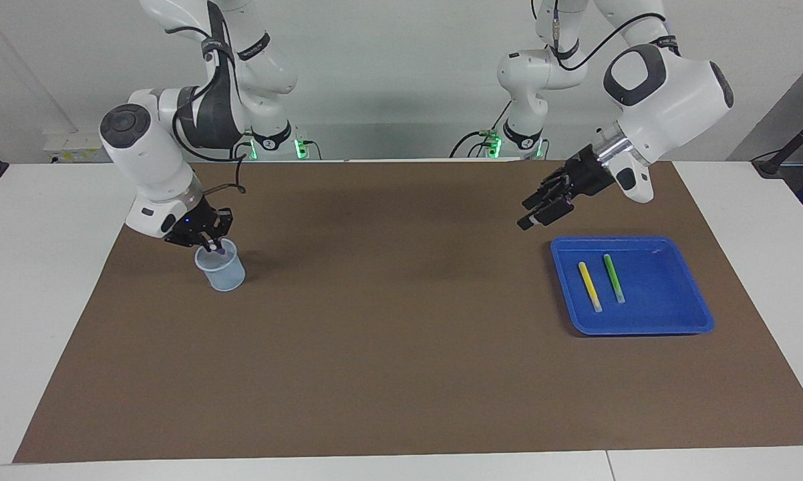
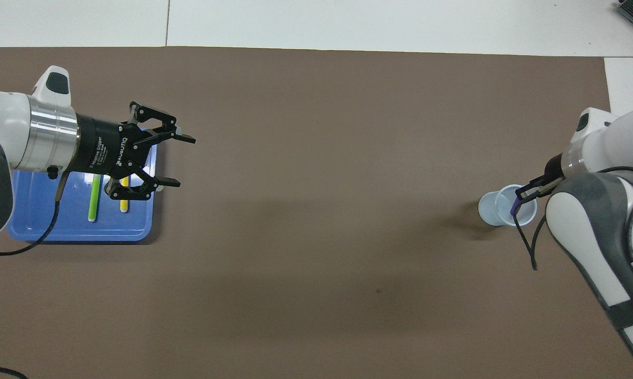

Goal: Right arm passes pens to left for tray arrangement
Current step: 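Grasp the purple pen in the white cup with the right gripper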

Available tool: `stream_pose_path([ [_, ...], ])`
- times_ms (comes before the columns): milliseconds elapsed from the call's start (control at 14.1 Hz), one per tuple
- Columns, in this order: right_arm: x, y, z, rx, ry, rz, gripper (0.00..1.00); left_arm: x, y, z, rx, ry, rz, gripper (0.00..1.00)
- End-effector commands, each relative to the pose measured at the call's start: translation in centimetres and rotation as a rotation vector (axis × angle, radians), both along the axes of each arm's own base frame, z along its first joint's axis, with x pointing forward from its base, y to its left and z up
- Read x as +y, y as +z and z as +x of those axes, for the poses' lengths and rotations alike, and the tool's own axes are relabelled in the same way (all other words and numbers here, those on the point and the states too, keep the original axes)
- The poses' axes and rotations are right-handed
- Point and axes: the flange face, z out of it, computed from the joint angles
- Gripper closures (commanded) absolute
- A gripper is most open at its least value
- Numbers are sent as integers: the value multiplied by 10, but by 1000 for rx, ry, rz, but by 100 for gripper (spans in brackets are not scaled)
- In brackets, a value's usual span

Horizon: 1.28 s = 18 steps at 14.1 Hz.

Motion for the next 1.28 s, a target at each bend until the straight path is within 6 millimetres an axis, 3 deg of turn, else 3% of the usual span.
stream_pose_path([
  [0,2,43,2,3,61,-34,100,1,4,-10,-3,24,-12,25],
  [142,6,70,5,-9,70,-40,100,1,5,-10,-1,29,-15,25],
  [356,46,103,7,-52,133,-29,100,2,7,-8,41,100,-60,24],
  [498,82,110,3,-69,161,-8,100,1,7,-10,53,120,-84,16],
  [782,153,116,0,-132,-7,157,100,-5,6,-13,55,119,-91,15],
  [1067,198,121,0,-149,-260,366,100,-21,4,-18,78,146,-95,9],
  [1209,231,123,-5,-170,-368,410,100,-35,1,-27,77,132,-90,10],
])
